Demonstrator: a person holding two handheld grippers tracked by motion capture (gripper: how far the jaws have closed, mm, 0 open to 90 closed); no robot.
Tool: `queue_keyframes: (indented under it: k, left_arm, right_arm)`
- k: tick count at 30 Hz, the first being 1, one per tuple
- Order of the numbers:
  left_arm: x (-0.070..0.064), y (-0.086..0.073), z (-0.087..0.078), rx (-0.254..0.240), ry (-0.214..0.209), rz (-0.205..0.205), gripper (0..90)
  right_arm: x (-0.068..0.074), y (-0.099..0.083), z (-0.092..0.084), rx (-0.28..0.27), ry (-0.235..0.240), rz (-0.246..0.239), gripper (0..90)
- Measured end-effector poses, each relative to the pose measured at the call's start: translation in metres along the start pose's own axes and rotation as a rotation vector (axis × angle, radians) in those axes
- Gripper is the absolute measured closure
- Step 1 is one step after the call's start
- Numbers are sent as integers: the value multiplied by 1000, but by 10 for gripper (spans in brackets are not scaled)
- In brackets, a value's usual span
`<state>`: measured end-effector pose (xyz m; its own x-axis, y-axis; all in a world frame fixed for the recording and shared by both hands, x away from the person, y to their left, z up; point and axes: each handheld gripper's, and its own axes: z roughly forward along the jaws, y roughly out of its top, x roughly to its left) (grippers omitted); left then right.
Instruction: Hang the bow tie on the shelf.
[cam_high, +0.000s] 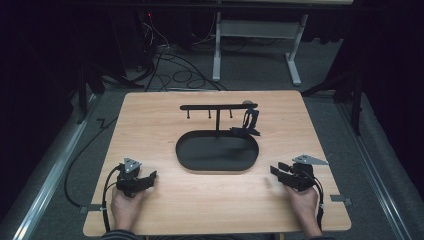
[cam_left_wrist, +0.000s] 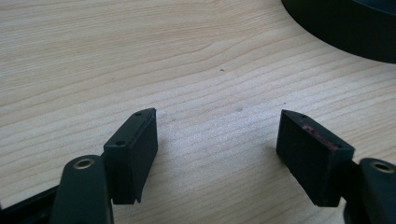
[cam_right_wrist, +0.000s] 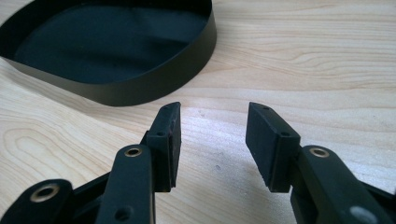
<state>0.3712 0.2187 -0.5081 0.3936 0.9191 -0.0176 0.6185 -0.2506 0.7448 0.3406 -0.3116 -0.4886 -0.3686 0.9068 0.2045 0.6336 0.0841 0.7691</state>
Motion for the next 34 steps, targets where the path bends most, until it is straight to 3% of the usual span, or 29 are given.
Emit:
queue_keyframes:
  k: [12,26,34]
  left_arm:
    - [0,0,0,-1,1,0,298]
    - [0,0,0,-1,1,1,298]
    - [0,0,0,-1,0,1,298]
  right_arm:
    - [3,-4,9,32,-58,-44,562]
    - [15,-6,20,77,-155,-162,504]
    - [15,-5,20,78,-156,-155,481]
